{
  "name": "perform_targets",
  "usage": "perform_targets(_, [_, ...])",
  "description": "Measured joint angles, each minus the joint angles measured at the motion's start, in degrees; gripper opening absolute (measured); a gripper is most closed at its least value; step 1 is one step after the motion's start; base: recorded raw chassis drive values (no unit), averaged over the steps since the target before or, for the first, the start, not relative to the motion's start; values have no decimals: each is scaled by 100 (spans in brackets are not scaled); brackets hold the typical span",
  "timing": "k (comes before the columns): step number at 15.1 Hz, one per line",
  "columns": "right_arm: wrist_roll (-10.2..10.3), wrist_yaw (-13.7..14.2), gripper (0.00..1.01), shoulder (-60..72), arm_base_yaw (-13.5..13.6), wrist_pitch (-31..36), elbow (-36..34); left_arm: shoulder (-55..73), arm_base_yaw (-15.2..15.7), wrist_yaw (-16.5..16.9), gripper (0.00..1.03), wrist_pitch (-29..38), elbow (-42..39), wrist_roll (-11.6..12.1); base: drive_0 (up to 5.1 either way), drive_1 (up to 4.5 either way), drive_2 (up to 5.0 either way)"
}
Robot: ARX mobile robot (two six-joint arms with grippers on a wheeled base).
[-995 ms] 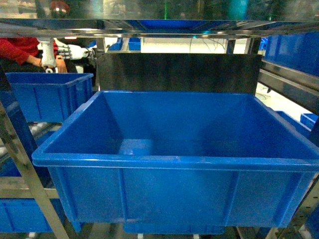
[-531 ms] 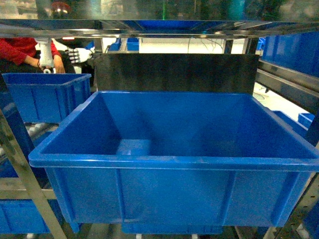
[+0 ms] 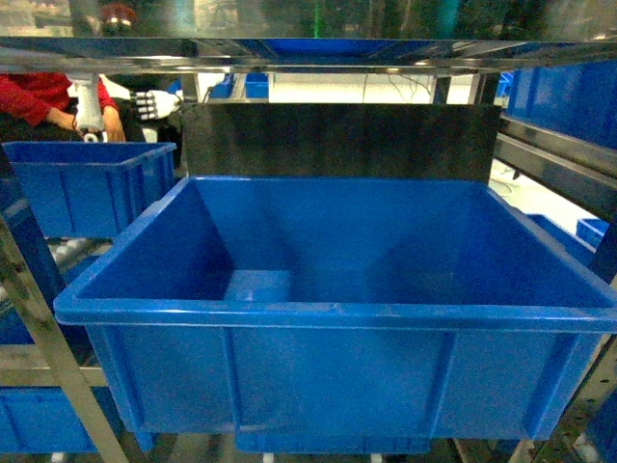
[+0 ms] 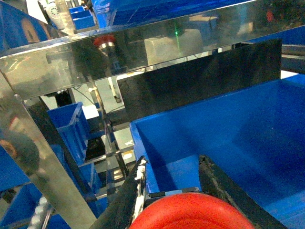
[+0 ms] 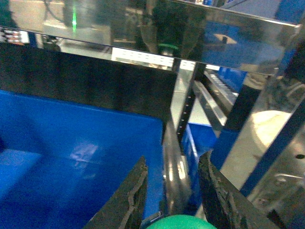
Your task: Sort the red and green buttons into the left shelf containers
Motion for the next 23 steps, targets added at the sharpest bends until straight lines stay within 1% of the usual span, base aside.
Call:
perform_targets(1, [109,-96,29,52,63,111,-48,0,0,0,28,2,0,-2,0,0,0])
perform_targets(2, [258,-310,29,151,105,369,-127,0,0,2,28,-2,0,-2,0,0,0])
perform_targets(3, [378,-376,29,337,173,553,-129,0,0,0,28,0,0,-2,0,0,0])
perform_targets(4, [483,-363,29,627,229,824,-109,0,0,2,28,2,0,0,0,0,0])
perform_targets(5, [533,-345,29,1058,282,1036,-52,0,0,2,28,0,0,-2,0,0,0])
perform_targets(6, [542,-256,29,1478,319,1191,50,0,0,2,28,0,0,-2,0,0,0])
perform_targets(7, [525,9,29,2170,402,1414,420,0,0,0,28,0,0,-2,0,0,0])
perform_targets(8, [487,4,29,2326,433,1508,544,0,0,0,28,0,0,-2,0,0,0])
perform_targets(9, [485,-2,29,2385,448,1471,643,0,0,0,28,0,0,-2,0,0,0])
perform_targets(10, [463,0,29,2446,520,1373,772,0,0,0,28,0,0,-2,0,0,0])
perform_targets(12, [435,-127,29,2465,592,1281,874,0,0,0,28,0,0,-2,0,0,0])
perform_targets(13, [426,-138,29,2474,632,1263,894,0,0,0,28,4,0,-2,0,0,0])
perform_targets(16, [422,68,29,2603,658,1139,1075,0,0,0,28,2,0,-2,0,0,0])
perform_targets(21, [422,68,29,2603,660,1147,1075,0,0,0,28,2,0,-2,0,0,0])
perform_targets(22, [404,68,33,2603,658,1147,1075,0,0,0,28,2,0,0,0,0,0])
perform_targets(23, [400,70,44,2603,658,1150,1075,0,0,0,28,0,0,-2,0,0,0])
